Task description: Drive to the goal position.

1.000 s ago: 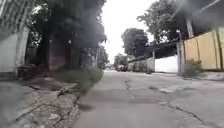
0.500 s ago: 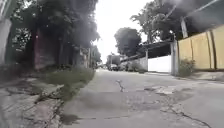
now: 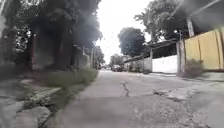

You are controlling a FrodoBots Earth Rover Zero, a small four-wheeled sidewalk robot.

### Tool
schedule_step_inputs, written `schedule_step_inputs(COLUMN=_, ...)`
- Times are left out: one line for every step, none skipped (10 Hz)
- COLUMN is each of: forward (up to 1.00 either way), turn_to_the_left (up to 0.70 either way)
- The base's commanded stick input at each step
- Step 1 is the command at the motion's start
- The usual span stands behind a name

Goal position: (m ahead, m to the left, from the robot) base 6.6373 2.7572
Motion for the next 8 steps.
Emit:
schedule_step_inputs(forward=0.70, turn_to_the_left=0.00)
schedule_step_inputs(forward=0.70, turn_to_the_left=0.00)
schedule_step_inputs(forward=0.70, turn_to_the_left=0.00)
schedule_step_inputs(forward=0.70, turn_to_the_left=-0.07)
schedule_step_inputs(forward=0.70, turn_to_the_left=-0.17)
schedule_step_inputs(forward=0.70, turn_to_the_left=-0.11)
schedule_step_inputs(forward=0.70, turn_to_the_left=-0.03)
schedule_step_inputs(forward=0.70, turn_to_the_left=0.00)
